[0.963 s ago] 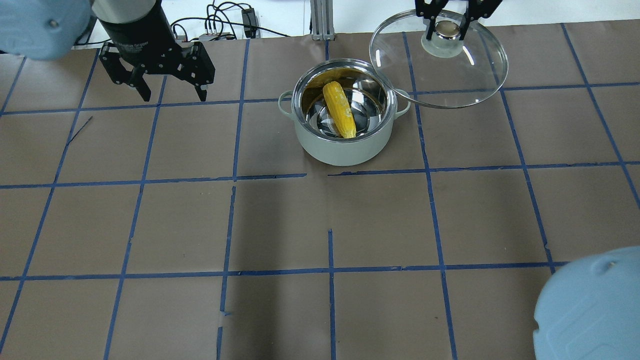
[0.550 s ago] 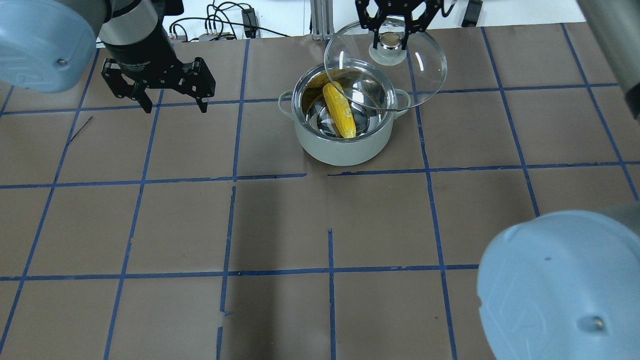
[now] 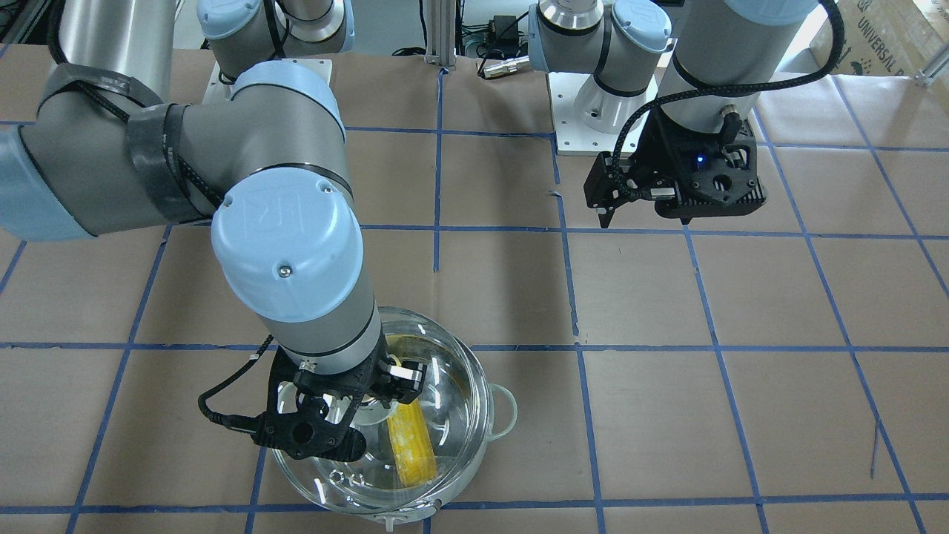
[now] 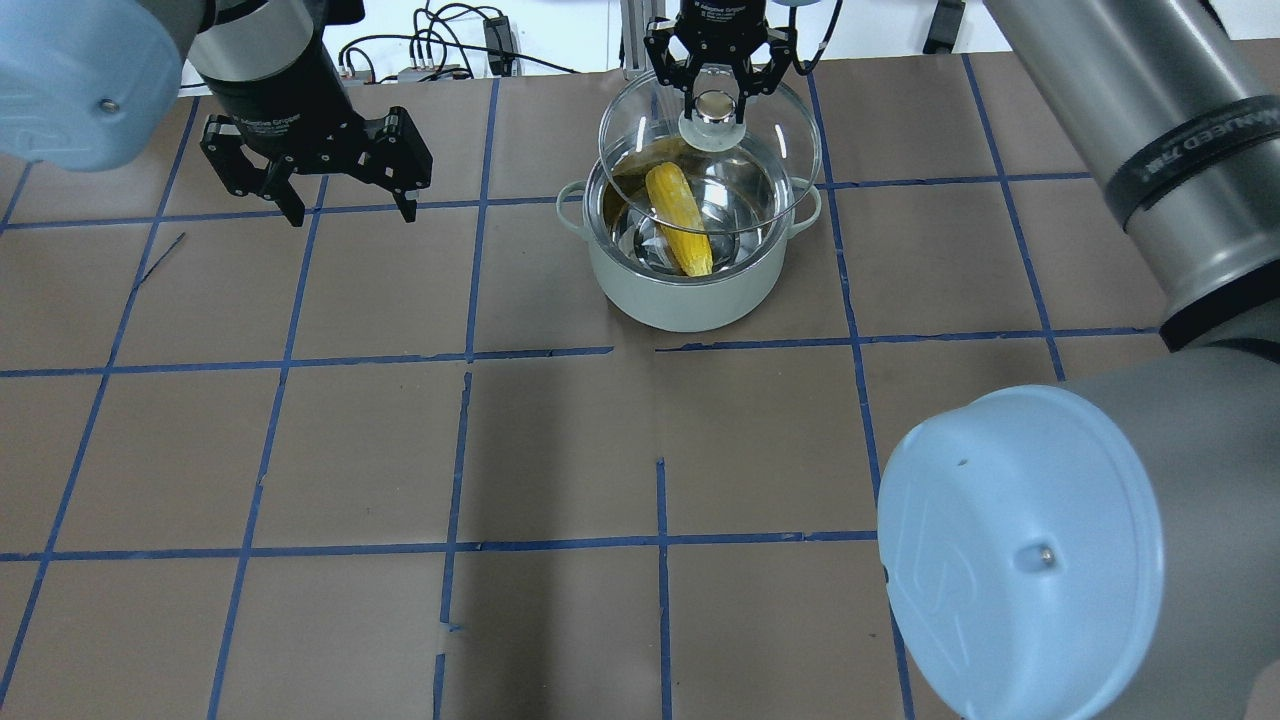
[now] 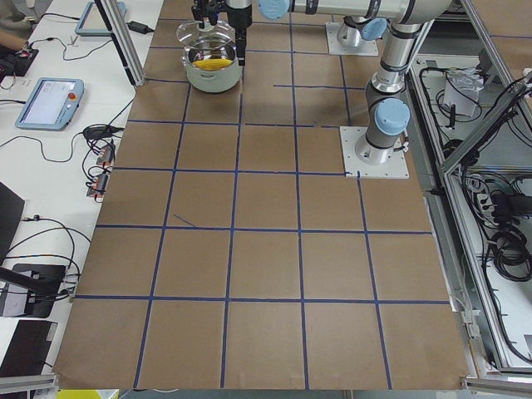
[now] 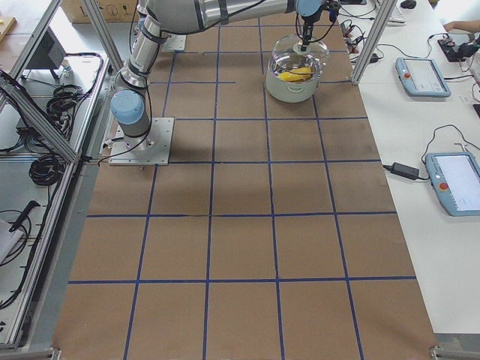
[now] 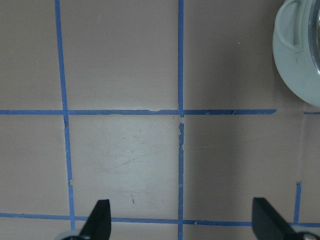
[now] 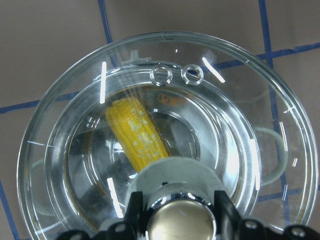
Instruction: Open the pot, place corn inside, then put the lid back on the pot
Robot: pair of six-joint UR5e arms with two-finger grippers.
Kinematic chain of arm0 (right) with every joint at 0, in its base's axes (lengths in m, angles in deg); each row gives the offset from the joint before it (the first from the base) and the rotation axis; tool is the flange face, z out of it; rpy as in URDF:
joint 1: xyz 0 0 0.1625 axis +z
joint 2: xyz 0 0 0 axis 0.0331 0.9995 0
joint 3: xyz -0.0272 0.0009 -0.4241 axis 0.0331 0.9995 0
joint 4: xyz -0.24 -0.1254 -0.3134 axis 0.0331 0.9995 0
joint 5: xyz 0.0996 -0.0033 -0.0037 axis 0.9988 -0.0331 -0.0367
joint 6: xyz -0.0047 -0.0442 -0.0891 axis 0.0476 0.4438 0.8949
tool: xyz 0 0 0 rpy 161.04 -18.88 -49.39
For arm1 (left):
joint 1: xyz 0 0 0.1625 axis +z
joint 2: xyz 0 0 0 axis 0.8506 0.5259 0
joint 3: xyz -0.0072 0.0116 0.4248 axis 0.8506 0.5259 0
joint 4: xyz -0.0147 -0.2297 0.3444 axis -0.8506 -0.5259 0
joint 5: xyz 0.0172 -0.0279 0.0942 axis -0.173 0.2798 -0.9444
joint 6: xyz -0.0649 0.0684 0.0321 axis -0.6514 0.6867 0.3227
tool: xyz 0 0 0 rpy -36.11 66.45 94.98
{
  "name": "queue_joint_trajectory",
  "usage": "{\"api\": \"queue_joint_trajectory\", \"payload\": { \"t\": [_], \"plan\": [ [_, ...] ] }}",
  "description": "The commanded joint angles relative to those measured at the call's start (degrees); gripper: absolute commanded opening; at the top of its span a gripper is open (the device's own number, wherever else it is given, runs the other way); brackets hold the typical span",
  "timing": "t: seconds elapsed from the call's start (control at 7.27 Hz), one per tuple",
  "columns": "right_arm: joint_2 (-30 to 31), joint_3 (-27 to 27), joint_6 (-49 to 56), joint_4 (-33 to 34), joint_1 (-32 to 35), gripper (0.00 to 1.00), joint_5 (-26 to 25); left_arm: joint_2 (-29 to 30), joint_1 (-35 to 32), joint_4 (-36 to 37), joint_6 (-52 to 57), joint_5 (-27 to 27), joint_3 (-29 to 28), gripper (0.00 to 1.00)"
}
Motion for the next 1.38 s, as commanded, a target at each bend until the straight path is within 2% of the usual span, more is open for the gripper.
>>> {"api": "queue_joint_trajectory", "payload": {
  "t": [0.0, 1.24],
  "plan": [
    [-1.78, -0.42, -0.56, 1.30, 1.05, 0.08, -0.17, 0.17, -0.07, -0.03, -0.75, 0.32, -0.03, 1.00],
    [-2.67, -1.30, -0.38, 2.02, 2.20, 0.08, -0.52, 0.35, -0.24, 0.06, -0.75, 0.76, 0.15, 1.00]
  ]
}}
